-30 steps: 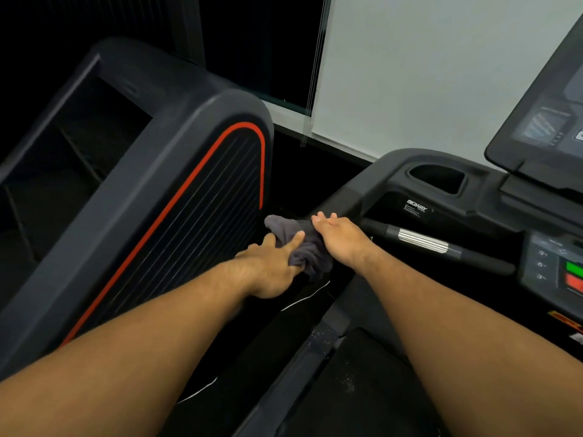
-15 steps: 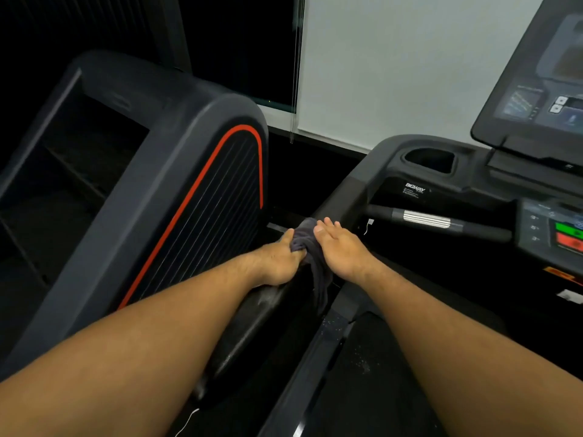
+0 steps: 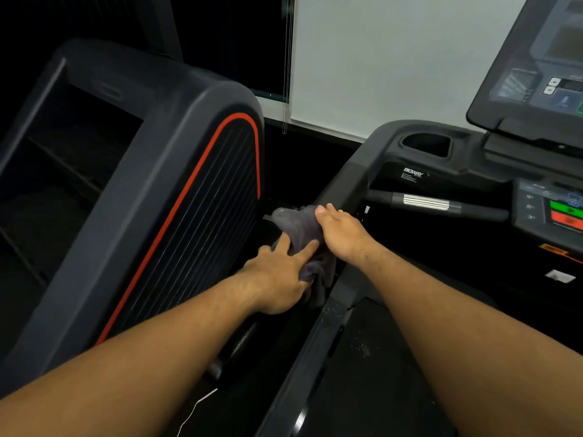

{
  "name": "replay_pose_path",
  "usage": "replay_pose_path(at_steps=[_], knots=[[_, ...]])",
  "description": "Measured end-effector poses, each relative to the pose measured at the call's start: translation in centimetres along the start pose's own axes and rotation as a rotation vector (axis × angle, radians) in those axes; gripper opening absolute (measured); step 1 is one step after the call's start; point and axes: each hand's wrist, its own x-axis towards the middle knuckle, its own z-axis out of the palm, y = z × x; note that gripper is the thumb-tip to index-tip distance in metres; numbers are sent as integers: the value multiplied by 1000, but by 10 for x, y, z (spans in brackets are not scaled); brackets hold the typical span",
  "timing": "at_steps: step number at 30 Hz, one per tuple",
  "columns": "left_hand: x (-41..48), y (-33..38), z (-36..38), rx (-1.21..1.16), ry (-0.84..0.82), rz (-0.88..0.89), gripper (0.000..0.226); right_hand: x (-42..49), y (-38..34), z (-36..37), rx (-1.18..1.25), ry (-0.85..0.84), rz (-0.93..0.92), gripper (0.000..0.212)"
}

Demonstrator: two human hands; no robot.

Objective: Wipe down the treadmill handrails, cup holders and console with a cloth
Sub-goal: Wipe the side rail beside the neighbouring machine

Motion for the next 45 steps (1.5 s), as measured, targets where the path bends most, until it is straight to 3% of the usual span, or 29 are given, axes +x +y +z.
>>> replay_pose_path(at_steps=[4,10,17,23,29,32,39,45], knots=[[-16,-16,2,-98,-25,-14,65,1,-12,1,-131,-11,36,53],[8,-12,-14,-284,-53,-116,64,-4,-16,-4,-99,-41,52,54],[-7,1,-2,-61,-26,-94,66,-16,-11,11,-51,-31,47,54],[-57,-28,15,-152,35,-9,69,-24,-15,25,-251,-42,3,53],[-62,-27,16,-269,82,-276,68,-28,-23,37,-253,-28,-125,52],[-57,-7,16,-158,114,-261,65,-28,-19,33,-222,-38,-123,52],[-92,6,46,373,216,-131,73,-37,-8,29,-227,-109,-160,52],[-103,8,51,337,267,-225,79,-50,2,25,-188,-154,-190,53]])
